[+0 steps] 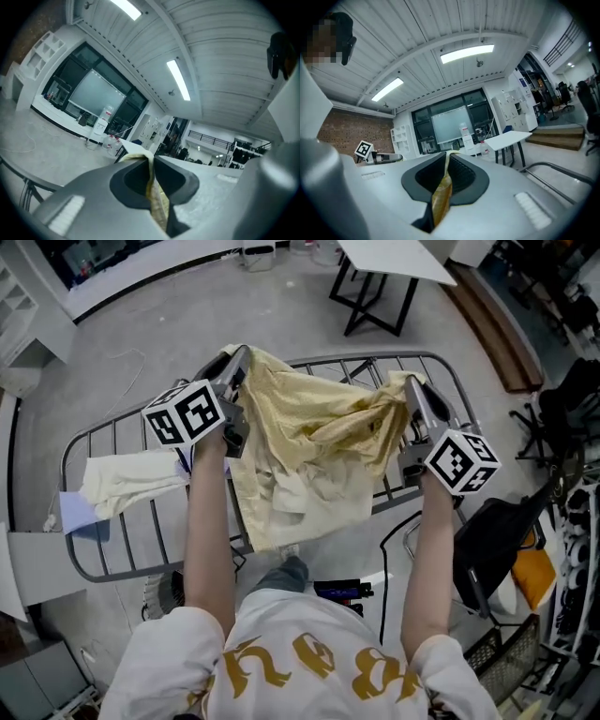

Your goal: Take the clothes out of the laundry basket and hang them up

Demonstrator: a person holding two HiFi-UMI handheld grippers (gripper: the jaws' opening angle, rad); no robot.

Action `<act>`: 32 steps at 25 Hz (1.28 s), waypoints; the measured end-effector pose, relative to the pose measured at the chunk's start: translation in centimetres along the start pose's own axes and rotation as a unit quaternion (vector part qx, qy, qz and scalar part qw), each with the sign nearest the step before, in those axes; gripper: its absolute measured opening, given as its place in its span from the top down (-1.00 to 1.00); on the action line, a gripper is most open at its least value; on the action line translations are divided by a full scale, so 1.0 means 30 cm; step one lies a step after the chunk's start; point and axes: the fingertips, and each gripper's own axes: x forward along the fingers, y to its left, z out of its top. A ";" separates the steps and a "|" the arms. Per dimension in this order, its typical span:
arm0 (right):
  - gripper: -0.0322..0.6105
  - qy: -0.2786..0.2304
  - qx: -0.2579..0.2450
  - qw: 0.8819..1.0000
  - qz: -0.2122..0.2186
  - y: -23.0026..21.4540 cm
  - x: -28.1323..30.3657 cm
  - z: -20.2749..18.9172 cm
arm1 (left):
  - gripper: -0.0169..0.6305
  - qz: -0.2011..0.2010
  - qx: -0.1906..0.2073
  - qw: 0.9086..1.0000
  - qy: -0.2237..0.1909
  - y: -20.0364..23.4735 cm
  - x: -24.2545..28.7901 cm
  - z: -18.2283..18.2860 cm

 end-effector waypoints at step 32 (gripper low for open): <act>0.16 0.150 -0.019 0.978 -0.144 -0.409 0.140 -0.426 | -0.18 0.148 0.222 0.938 0.221 0.216 0.140 -0.419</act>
